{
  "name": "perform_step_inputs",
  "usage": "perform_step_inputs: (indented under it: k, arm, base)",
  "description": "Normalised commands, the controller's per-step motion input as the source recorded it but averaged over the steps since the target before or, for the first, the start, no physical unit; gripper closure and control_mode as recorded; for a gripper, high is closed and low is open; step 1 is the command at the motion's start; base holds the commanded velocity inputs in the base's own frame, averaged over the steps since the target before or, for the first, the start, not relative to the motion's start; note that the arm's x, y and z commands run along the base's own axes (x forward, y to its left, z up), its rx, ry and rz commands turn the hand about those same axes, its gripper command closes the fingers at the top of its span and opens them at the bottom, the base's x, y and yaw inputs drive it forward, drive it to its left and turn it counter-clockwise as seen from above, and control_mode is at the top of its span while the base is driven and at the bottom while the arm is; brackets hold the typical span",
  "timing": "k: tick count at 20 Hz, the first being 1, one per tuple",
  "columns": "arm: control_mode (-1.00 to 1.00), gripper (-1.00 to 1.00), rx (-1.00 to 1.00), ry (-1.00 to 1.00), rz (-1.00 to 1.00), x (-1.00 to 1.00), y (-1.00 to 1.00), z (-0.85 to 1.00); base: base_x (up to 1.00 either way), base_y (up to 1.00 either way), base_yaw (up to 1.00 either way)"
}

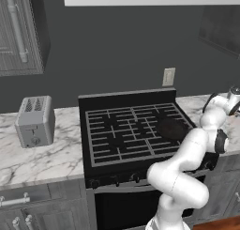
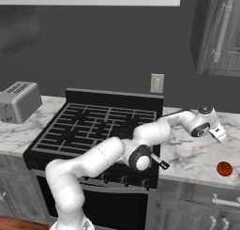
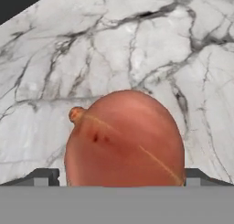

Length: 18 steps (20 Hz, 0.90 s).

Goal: Place the pan on the front right burner on the stove. Then place the tomato and the onion in the pan and turn on the front right burner.

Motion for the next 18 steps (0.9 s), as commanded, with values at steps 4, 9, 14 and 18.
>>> perform_step_inputs:
  k: [4, 9, 14, 18]
  arm:
    - [-1.0, -1.0, 0.0, 0.0, -0.04, 0.31, -0.29, -0.04]
    - [-1.0, 1.0, 0.0, 0.0, -0.03, 0.35, -0.18, -0.01]
    - [-1.0, 1.0, 0.01, 0.0, -0.03, 0.15, 0.0, 0.0]
    - [-1.0, 1.0, 0.15, 0.1, -0.02, -0.2, 0.03, 0.23]
  base:
    - [0.0, 0.0, 0.0]
    - [0.0, 0.0, 0.0]
    - [0.0, 0.0, 0.0]
    - [0.0, 0.0, 0.0]
